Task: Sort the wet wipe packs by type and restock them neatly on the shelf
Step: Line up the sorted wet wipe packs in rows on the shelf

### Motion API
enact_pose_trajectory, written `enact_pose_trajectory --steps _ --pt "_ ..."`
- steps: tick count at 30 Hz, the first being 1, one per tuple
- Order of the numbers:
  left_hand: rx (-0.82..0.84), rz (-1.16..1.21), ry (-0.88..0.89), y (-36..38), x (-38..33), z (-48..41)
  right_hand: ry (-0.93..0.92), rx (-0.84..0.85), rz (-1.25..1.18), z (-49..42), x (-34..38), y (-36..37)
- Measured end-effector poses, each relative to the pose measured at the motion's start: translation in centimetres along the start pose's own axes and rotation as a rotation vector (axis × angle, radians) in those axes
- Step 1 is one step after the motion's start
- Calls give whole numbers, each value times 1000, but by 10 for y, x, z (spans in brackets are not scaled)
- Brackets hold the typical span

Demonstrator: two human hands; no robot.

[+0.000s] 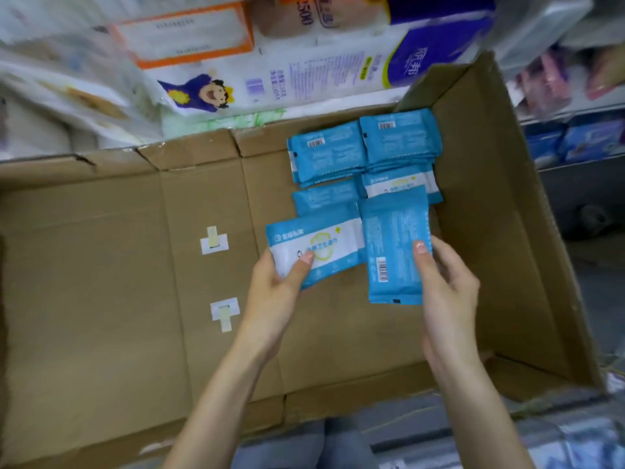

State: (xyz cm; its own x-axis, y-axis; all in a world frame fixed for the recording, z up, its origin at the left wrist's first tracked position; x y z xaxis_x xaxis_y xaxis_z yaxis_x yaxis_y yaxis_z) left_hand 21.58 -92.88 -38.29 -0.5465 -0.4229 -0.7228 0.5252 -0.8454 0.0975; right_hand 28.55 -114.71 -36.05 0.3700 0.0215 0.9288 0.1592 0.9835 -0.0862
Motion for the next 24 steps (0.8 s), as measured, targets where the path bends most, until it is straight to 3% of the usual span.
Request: enact_pose_trajectory --steps 8,17,24 --pt "27 318 150 -37 -13 142 -246 131 -117 135 72 18" --pt "141 525 373 -91 -29 290 -142 405 -507 290 108 56" --pt "114 674 393 -148 -42 344 -405 523 -97 369 131 107"
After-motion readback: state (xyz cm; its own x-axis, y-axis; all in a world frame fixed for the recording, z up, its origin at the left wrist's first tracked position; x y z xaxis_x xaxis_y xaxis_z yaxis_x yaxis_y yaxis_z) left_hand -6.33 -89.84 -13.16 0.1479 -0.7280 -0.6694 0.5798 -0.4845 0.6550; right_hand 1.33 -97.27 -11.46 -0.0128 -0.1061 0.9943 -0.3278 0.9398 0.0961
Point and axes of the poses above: each hand's wrist, its own z-axis away from the middle knuckle, its own y-axis out of the palm, x = y × z, the point moved 10 cm from there along -z, towards the middle knuckle, and after that the axes turned 5 degrees about -y, right-handed, at the moved point
